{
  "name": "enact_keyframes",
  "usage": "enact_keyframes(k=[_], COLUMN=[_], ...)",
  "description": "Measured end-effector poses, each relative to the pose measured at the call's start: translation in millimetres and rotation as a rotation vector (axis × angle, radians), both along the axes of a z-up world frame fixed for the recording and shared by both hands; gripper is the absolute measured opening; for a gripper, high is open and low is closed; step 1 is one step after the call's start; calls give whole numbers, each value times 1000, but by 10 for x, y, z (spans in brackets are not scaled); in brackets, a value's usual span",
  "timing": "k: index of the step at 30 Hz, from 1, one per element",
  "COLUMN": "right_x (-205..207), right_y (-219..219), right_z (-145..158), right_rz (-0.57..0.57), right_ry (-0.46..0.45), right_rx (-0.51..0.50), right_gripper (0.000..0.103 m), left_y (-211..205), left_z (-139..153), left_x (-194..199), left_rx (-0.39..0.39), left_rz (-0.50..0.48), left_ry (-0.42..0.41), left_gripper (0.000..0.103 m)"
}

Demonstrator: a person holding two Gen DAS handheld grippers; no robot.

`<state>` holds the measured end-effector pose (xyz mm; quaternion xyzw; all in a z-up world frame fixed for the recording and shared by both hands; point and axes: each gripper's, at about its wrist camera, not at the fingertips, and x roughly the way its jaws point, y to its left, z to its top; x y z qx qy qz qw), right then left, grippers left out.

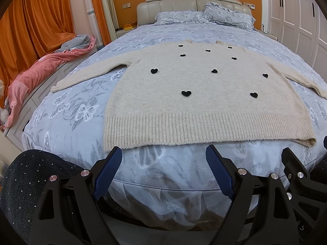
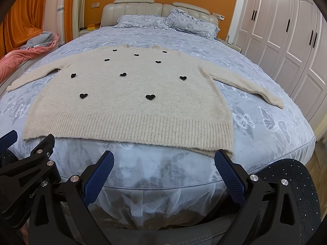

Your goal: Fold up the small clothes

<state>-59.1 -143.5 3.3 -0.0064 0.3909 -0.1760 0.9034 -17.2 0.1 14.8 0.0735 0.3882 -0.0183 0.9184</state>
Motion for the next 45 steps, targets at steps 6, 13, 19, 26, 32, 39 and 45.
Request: enact_keyframes(k=[6,13,19,26,32,39,45], right_x=[5,7,10,225,656,884,1211], right_y=[1,2,-205,-1342,-3148,-4942,-5238], right_z=[-5,-8,1,173,326,-227,-395], right_rz=[-1,-1,7,-187,-415,-760,-833], right_ry=[1,1,16,-52,-114,-136,-181], right_rx=[-1,0,135,354,382,654,698], right_gripper=[98,98,98,97,97,77,46], left_y=[0,-3,198,629,790,788,698], left_z=[0,-2,-1,61,117,193,228], left_x=[-1,1,114,296,555,963,1382], left_rx=[0,0,-146,-293,-276,-193,-191], left_rz=[0,0,28,174,242,261,246], left_ry=[0,2,87,124,127,126,125], left_gripper=[82,82,94,94,94,94,94])
